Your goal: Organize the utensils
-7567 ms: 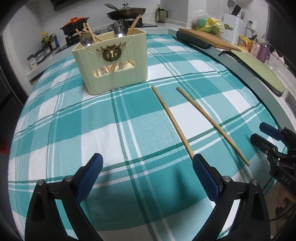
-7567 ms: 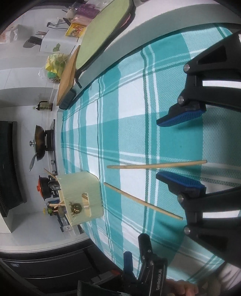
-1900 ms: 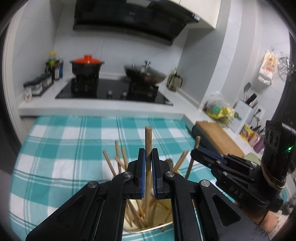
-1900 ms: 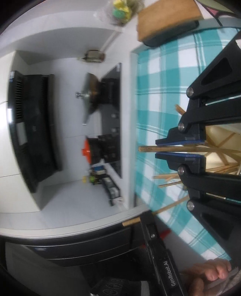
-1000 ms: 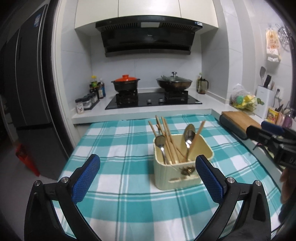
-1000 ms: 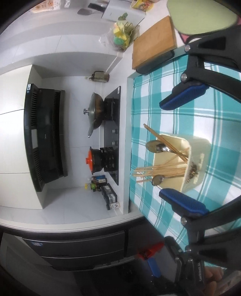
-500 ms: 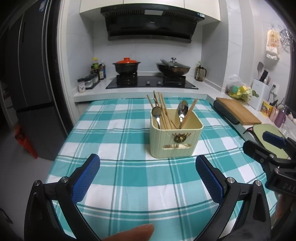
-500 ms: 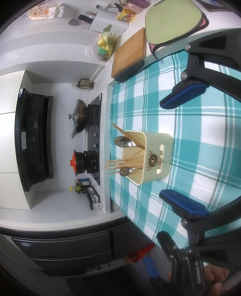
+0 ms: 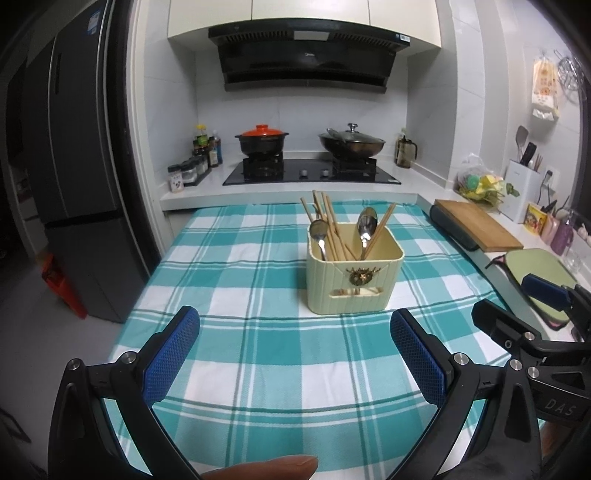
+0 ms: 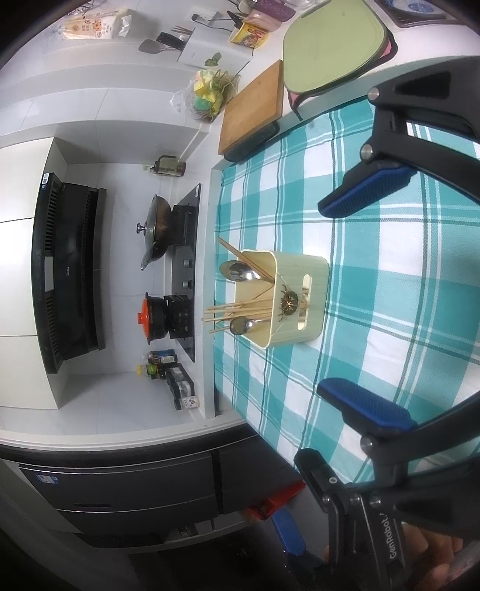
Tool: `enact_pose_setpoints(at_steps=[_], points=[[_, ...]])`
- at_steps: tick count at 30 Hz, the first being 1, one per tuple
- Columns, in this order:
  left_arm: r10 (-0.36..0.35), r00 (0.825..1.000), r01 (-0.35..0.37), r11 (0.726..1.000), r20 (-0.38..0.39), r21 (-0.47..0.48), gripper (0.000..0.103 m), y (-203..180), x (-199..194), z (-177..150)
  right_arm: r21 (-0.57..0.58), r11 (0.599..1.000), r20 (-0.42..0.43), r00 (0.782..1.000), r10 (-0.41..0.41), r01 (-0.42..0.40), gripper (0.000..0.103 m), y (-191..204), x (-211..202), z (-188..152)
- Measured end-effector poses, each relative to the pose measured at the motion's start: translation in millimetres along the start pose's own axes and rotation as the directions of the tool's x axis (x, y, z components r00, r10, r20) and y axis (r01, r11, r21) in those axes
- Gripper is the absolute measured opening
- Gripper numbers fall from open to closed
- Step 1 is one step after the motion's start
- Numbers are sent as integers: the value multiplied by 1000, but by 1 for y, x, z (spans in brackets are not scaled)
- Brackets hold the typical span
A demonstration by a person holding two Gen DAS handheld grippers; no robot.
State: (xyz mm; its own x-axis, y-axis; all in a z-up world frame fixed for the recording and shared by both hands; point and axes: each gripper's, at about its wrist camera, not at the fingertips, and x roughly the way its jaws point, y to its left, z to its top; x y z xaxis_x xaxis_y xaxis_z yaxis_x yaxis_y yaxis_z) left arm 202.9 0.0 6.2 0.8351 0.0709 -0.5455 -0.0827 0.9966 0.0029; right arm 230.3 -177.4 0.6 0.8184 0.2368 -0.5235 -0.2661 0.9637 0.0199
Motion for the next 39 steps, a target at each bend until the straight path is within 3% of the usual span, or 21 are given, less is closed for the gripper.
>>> enact_pose_setpoints(at_steps=[12, 39], points=[[49, 998, -48, 999, -27, 16, 103, -2, 2, -2, 12, 999, -23, 999, -32, 32, 90, 2, -4, -2], [51, 998, -50, 999, -31, 13, 103, -3, -4, -1, 8, 999, -14, 999, -45, 46, 90, 5, -20, -1]])
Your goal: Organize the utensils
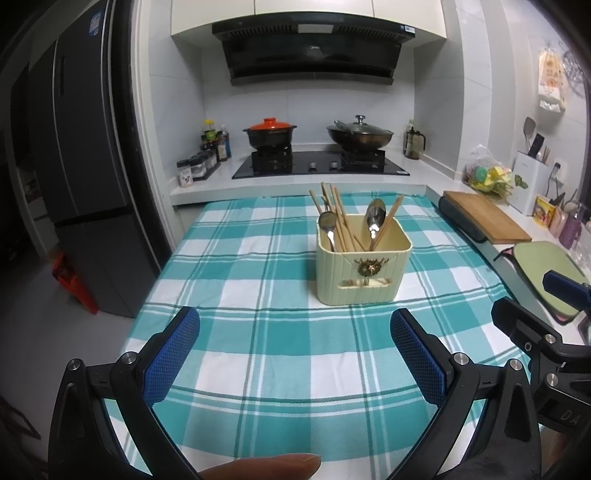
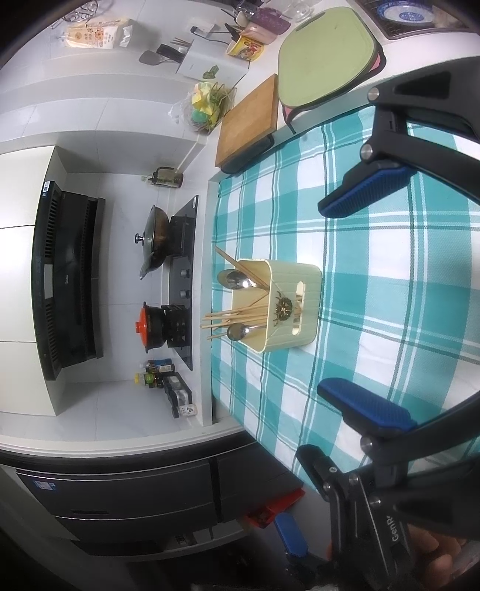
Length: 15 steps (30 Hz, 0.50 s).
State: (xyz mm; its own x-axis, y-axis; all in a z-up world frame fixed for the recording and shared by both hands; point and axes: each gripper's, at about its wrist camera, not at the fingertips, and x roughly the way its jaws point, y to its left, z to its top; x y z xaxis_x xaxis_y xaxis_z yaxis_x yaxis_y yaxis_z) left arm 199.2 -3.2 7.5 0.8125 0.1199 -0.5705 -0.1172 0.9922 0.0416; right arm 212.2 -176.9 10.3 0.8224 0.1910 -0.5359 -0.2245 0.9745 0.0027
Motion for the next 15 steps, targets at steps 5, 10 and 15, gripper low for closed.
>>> enact_pose_setpoints(at_steps=[5, 10, 15], points=[[-1, 1000, 1, 1000, -1, 2, 103, -1, -1, 0, -1, 1000, 1, 1000, 1, -1, 90, -1, 0, 0], [-1, 1000, 1, 1000, -1, 2, 103, -1, -1, 0, -2, 1000, 4, 1000, 1, -1, 90, -2, -2, 1], [-1, 1000, 1, 1000, -2, 2, 103, -1, -1, 0, -2, 1000, 3, 1000, -1, 1, 90, -3, -2, 1]])
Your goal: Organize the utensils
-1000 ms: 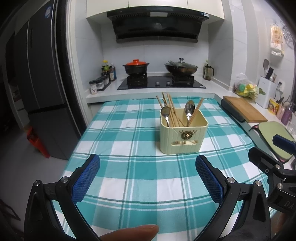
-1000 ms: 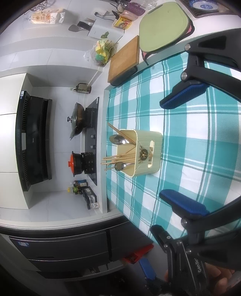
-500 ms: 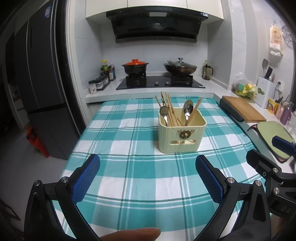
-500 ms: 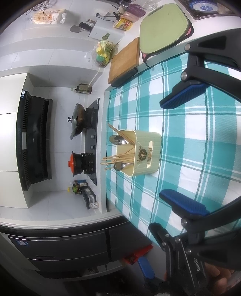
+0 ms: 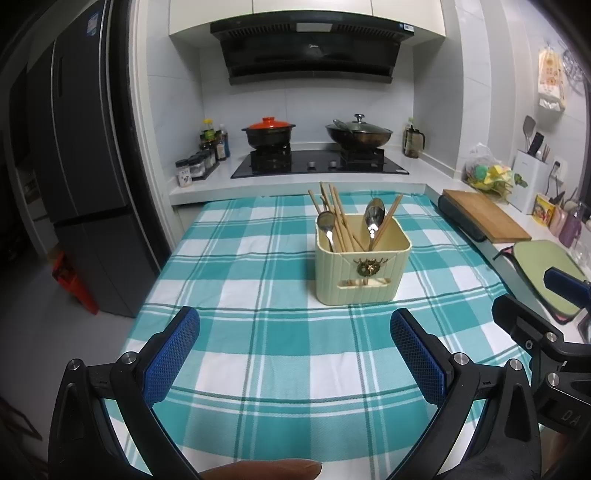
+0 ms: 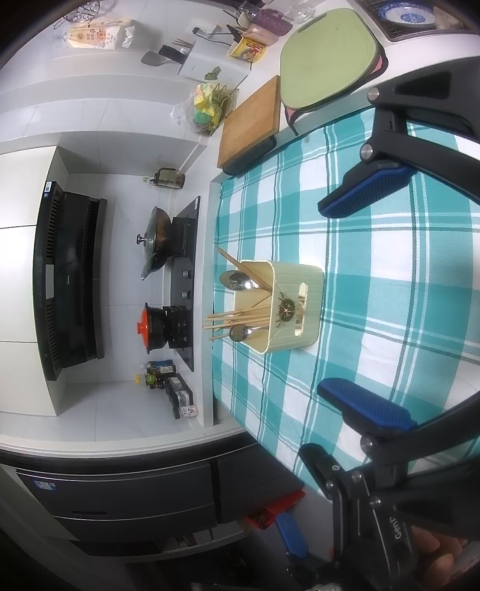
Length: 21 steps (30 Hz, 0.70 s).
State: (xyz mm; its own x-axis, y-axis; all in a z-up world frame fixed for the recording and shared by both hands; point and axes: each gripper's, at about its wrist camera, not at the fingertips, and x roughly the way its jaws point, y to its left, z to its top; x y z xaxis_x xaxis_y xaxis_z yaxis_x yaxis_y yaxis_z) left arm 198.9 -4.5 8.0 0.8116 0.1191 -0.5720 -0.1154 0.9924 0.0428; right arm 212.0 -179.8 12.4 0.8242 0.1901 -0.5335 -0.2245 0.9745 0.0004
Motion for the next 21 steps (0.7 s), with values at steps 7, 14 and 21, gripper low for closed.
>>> enact_pose_setpoints(at_steps=[7, 14, 21], points=[[-2, 1000, 2, 1000, -3, 3, 103, -2, 0, 0, -2, 1000, -3, 1000, 1, -1, 90, -1, -3, 0], [-4, 1000, 4, 1000, -4, 2, 103, -2, 0, 1, -4, 1000, 1, 1000, 0, 0, 90, -2, -3, 1], [-8, 1000, 8, 1000, -5, 1, 103, -2, 0, 1, -5, 1000, 1, 1000, 0, 0, 90, -2, -4, 1]])
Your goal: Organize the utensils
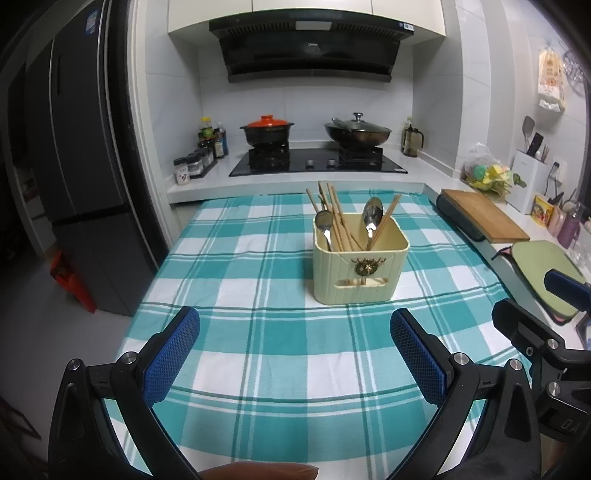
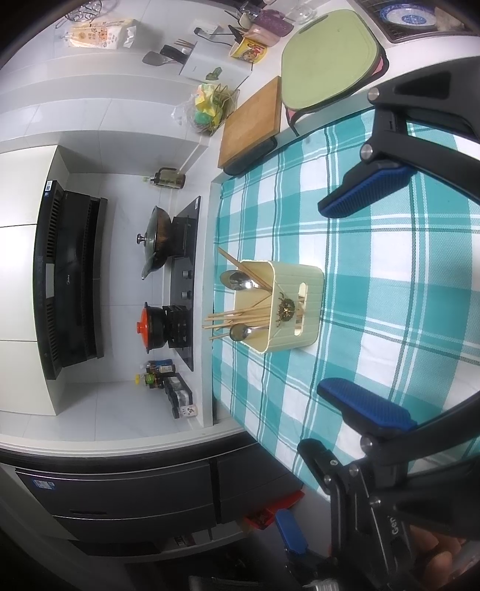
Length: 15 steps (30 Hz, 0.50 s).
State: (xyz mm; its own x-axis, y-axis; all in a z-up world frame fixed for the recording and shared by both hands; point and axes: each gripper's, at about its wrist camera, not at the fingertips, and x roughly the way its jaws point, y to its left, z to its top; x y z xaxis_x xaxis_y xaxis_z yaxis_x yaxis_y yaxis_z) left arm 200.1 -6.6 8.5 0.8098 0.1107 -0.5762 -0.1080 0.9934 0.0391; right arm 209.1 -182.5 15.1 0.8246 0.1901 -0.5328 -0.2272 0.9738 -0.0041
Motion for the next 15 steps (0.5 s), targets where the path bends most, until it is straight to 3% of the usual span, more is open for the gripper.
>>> enact_pose_setpoints(at_steps=[15], points=[[-4, 1000, 4, 1000, -4, -5, 103, -1, 1, 0, -3, 1000, -5, 1000, -2, 2, 90, 2, 0, 0]])
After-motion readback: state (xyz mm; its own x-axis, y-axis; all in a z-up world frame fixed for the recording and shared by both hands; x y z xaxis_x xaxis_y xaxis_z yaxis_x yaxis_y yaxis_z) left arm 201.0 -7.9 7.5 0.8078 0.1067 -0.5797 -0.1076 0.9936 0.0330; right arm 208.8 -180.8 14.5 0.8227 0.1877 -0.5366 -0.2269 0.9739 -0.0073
